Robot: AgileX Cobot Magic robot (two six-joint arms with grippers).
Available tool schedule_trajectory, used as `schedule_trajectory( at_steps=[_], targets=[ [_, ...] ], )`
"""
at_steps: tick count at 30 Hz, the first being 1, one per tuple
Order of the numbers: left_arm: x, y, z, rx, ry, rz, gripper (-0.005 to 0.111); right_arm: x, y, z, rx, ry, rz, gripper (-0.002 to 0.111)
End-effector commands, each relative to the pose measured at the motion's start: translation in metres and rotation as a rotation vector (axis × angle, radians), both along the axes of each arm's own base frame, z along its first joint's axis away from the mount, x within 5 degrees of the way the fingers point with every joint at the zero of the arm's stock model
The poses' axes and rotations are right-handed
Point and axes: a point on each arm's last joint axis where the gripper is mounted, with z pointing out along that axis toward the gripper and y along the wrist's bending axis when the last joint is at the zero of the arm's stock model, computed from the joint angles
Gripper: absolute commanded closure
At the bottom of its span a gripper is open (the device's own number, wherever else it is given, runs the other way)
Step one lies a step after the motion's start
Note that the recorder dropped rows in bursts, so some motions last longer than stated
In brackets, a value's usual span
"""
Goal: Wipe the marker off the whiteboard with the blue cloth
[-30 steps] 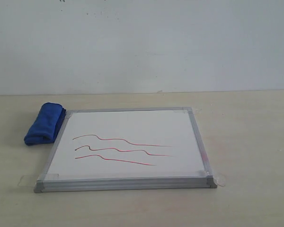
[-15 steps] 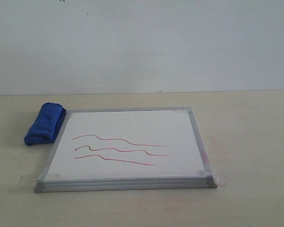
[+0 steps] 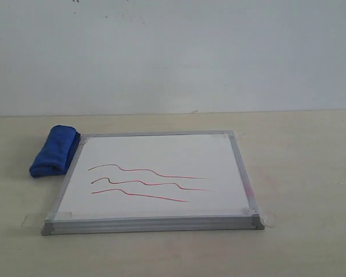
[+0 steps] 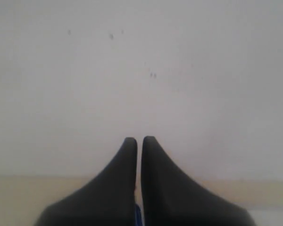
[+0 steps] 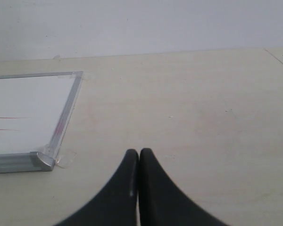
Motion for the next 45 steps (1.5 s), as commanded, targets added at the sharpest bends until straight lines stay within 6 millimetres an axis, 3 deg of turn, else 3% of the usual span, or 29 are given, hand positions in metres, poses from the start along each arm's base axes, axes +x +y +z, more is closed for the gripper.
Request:
schedule_trajectory(
  at_steps=[1,9,13,19,26,38,45],
  targets=[
    [0.038,0.001,0.008,-0.056,0.220,-0.014,0.103,0.000,0.000,0.001,-0.003,-0.008,-0.005,0.108],
    [0.109,0.009,0.035,-0.012,0.547,-0.008,0.103,0.000,0.000,0.001,-0.003,-0.008,-0.005,0.108],
    [0.145,0.013,0.036,-0.021,0.703,-0.005,0.103,0.000,0.000,0.001,-0.003,-0.008,-0.005,0.108],
    [0.193,0.021,0.011,-0.004,0.993,0.023,0.103,0.000,0.000,0.001,-0.003,-0.008,-0.005,0.108],
    [0.233,0.023,-0.016,-0.011,0.966,0.010,0.103,0.000,0.000,0.001,-0.003,-0.008,-0.005,0.108],
    [0.269,0.019,-0.084,0.046,1.076,-0.122,0.103,0.000,0.000,0.001,-0.003,-0.008,-0.005,0.108],
    [0.285,0.015,-0.108,0.010,1.067,-0.171,0.103,0.000,0.000,0.001,-0.003,-0.008,-0.005,0.108]
  ],
)
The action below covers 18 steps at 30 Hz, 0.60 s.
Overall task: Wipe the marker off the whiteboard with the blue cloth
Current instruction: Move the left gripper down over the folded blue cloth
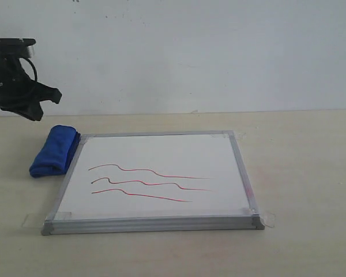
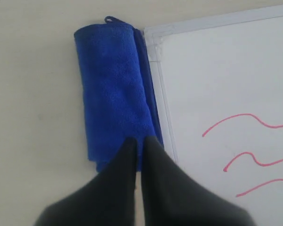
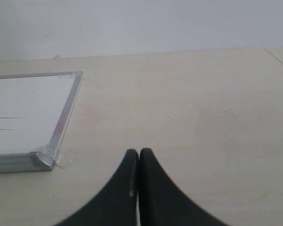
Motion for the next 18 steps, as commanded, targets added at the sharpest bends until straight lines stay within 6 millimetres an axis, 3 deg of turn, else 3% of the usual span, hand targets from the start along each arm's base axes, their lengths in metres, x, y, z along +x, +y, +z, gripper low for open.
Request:
schedule_trajectory(
  at_steps=[1,5,13,18],
  targets=[
    [0.011,-0.004,-0.006,-0.016,-0.027,-0.017,0.103,0.000,0.000,0.001,-0.003,-0.008,-0.005,0.108],
    [0.018,-0.004,-0.012,-0.030,-0.005,0.002,0.095,0.000,0.000,0.001,-0.003,-0.008,-0.005,0.108],
    [0.030,-0.004,-0.021,-0.097,0.029,0.107,0.044,0.000,0.000,0.001,-0.003,-0.008,-0.005,0.108],
    [0.037,-0.001,-0.030,-0.097,0.001,0.164,0.037,0.000,0.000,0.001,-0.003,-0.008,-0.005,0.108]
  ],
)
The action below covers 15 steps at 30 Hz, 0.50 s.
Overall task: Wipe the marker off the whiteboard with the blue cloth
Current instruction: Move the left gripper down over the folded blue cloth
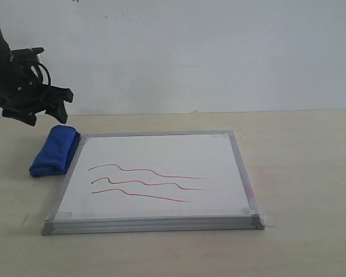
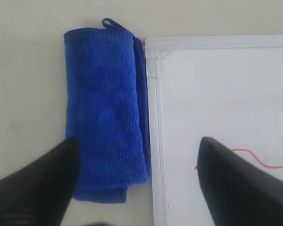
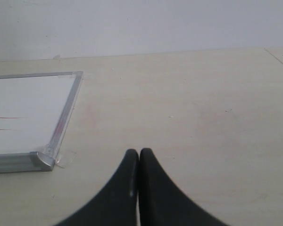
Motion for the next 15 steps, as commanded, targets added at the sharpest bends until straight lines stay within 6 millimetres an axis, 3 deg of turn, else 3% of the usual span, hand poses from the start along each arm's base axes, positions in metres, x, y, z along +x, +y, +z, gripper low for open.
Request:
schedule_trajectory(
  at_steps=[1,9,15],
  targets=[
    [0.007,0.000,-0.009,-0.002,-0.020,0.050,0.037,0.000,0.000,0.001,-0.003,-0.008,-0.005,0.108],
    [0.024,0.002,-0.061,-0.029,0.029,0.112,0.037,0.000,0.000,0.001,-0.003,-0.008,-0.005,0.108],
    [0.029,0.011,-0.076,0.068,0.084,0.125,0.037,0.000,0.000,0.001,-0.003,-0.008,-0.005,0.108]
  ],
)
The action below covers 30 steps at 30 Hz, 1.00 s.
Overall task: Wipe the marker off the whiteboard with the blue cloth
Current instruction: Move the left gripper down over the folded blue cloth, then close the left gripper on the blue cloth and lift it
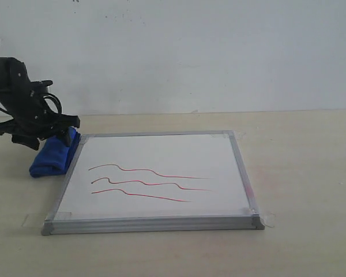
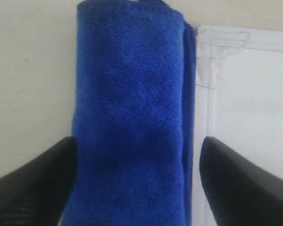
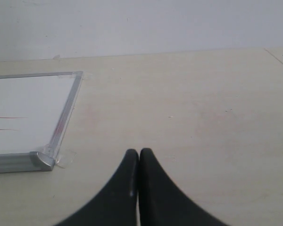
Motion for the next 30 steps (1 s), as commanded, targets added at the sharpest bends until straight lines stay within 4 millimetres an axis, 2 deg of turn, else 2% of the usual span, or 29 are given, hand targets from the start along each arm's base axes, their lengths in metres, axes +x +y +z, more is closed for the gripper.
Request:
schedule_trajectory(
  at_steps=[1,16,18,23,26,30],
  targets=[
    [0.004,0.001,-0.002,0.034,0.014,0.007,0.037,0.000,0.000,0.001,-0.003,-0.008,-0.005,0.108],
    [0.006,0.001,-0.031,0.015,0.059,0.038,0.040,0.000,0.000,0.001,-0.003,-0.008,-0.005,0.108],
    [0.008,-0.001,-0.030,-0.006,0.041,0.057,0.049,0.000,0.000,0.001,-0.003,-0.008,-0.005,0.108],
    [0.013,-0.001,-0.020,-0.021,0.004,0.065,0.086,0.000,0.000,0.001,-0.003,-0.008,-0.005,0.108],
    [0.015,-0.001,-0.014,-0.019,0.011,0.060,0.103,0.000,0.000,0.001,-0.003,-0.008,-0.005,0.108],
    [0.015,-0.001,-0.005,-0.017,0.034,0.053,0.103,0.000,0.000,0.001,-0.003,-0.008,-0.005,0.108]
  ],
)
